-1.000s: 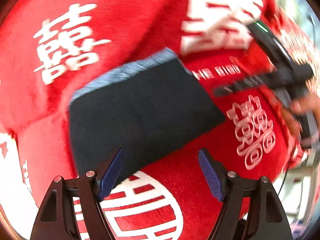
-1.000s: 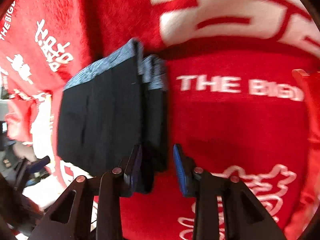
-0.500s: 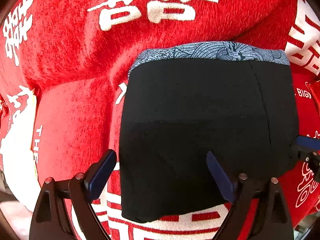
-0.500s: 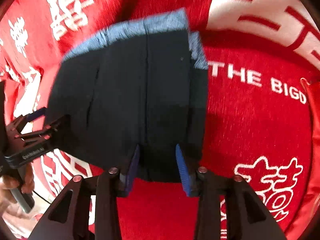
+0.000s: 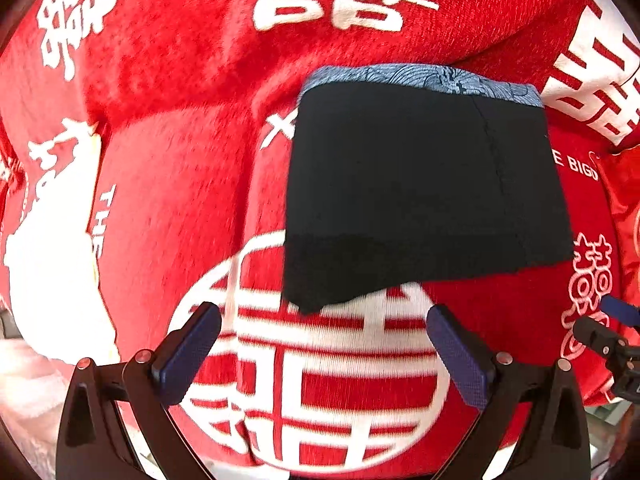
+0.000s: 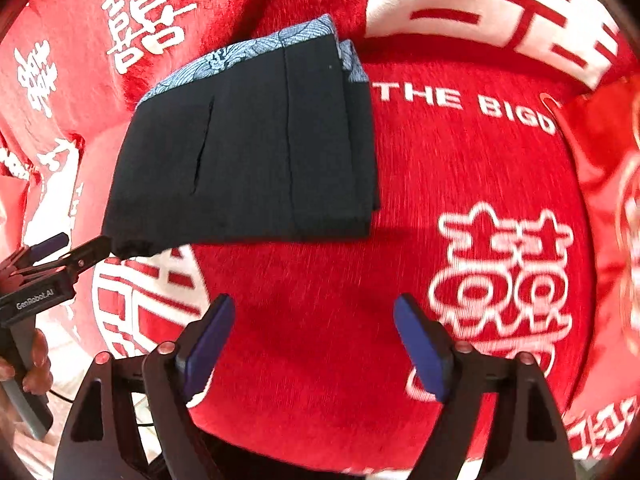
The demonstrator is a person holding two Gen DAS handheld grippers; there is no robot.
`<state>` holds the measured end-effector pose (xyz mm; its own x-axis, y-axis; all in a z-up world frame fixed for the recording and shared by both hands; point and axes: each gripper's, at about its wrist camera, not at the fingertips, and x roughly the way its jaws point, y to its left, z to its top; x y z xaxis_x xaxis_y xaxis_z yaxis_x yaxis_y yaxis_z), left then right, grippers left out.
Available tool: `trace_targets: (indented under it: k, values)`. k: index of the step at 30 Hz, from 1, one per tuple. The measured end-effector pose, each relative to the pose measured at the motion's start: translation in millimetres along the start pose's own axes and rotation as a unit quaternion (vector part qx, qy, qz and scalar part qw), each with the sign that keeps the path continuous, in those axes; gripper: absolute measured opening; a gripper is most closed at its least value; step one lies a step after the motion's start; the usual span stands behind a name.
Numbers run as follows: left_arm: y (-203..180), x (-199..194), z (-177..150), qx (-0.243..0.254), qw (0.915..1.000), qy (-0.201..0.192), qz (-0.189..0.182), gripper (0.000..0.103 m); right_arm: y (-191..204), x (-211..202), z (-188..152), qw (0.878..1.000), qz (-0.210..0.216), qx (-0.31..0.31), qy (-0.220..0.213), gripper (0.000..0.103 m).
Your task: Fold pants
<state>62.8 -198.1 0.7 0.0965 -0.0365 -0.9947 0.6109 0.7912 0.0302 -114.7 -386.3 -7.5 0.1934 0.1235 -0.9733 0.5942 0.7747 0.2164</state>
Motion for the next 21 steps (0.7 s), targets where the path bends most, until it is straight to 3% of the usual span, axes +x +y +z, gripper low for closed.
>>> trace_targets:
  k: [1, 2, 12, 21]
  values:
    - [0.6, -4.0, -4.2, -0.001, 1.0000, 0.001, 0.000, 0.103, 1.7, -4.5, -3.8, 1.000, 0.001, 0.005, -0.002, 0.101]
    - [3.4, -9.6, -8.3, -0.003, 1.0000, 0.001, 0.002, 0.103, 1.4, -12.3, -8.9, 1.000, 0.001, 0.009, -0.005, 0.103]
    - [26.6, -71.7, -33.6, 0.001, 1.0000, 0.004, 0.007, 0.103, 44.7, -61.0, -25.3, 0.999, -0.047, 0.009, -0.015, 0.103]
    - [33.2, -123.9, -42.8, 0.015, 0.9997, -0.019, 0.009, 0.103, 69.4, -110.0, -30.7, 0.997, -0.072, 0.005, -0.037, 0.103]
